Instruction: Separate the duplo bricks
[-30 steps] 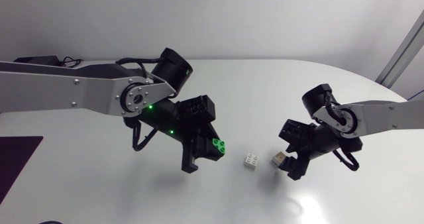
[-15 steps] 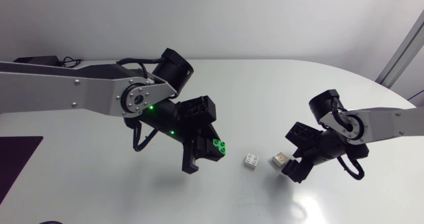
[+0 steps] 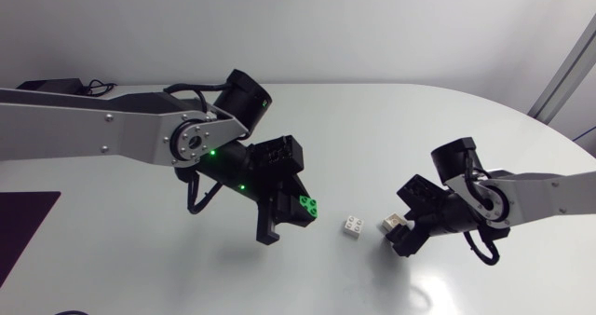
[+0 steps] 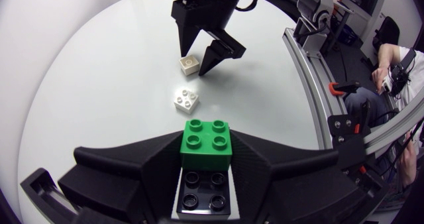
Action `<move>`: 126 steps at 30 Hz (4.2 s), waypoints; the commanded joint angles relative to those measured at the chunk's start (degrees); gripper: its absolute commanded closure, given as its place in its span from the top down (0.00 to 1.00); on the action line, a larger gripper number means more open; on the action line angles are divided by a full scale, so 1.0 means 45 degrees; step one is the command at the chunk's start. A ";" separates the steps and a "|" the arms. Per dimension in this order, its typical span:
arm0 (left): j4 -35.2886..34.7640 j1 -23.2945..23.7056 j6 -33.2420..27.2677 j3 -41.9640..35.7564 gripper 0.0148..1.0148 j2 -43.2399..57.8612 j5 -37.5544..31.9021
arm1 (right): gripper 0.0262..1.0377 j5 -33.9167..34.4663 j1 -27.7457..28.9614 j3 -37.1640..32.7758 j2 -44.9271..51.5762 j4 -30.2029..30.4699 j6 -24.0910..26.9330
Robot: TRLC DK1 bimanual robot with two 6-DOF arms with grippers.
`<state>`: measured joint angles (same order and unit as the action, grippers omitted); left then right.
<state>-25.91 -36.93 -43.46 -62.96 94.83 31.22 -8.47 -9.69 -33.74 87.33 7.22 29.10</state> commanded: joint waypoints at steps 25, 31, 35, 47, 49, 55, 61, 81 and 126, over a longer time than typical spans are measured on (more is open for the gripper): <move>0.0621 0.0022 0.0244 0.0573 0.37 0.0275 -0.0005 | 0.59 -0.0481 0.0240 0.1481 -0.1028 -0.1195 -0.1155; 0.0660 0.0022 0.0283 0.0534 0.37 0.0314 -0.0005 | 0.49 -0.0481 0.0240 0.1403 -0.0696 -0.1293 -0.1155; 0.0719 0.0003 0.0283 0.0553 0.37 0.0392 -0.0005 | 0.43 -0.0481 0.0240 0.1345 -0.0598 -0.1332 -0.1155; 0.0758 -0.0114 0.0401 0.0456 0.37 0.0431 -0.0044 | 0.34 -0.0540 0.0260 0.1247 -0.0598 -0.1488 -0.1155; 0.0758 -0.0114 0.0401 0.0456 0.37 0.0431 -0.0083 | 0.31 -0.0598 0.0279 0.1188 -0.0637 -0.1488 -0.1135; 0.0778 -0.0114 0.0420 0.0514 0.37 0.0412 -0.0122 | 0.24 -0.0813 0.0435 0.0739 -0.1575 -0.0785 -0.0842; 0.0758 -0.0153 0.0420 0.0495 0.37 0.0392 -0.0141 | 0.22 -0.0891 0.0670 -0.0765 -0.2200 0.1442 0.0291; 0.0758 -0.0153 0.0381 0.0495 0.37 0.0295 -0.0200 | 0.22 0.7253 -0.4311 -0.3402 0.0066 0.9098 0.7459; 0.0739 0.0042 0.0244 0.0846 0.38 -0.0037 -0.0200 | 0.96 0.6980 -0.5639 -0.5042 -0.0969 0.9938 0.7283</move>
<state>-23.05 -36.49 -42.37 -61.14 95.50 30.61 25.85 -37.43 -52.53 83.64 50.48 63.55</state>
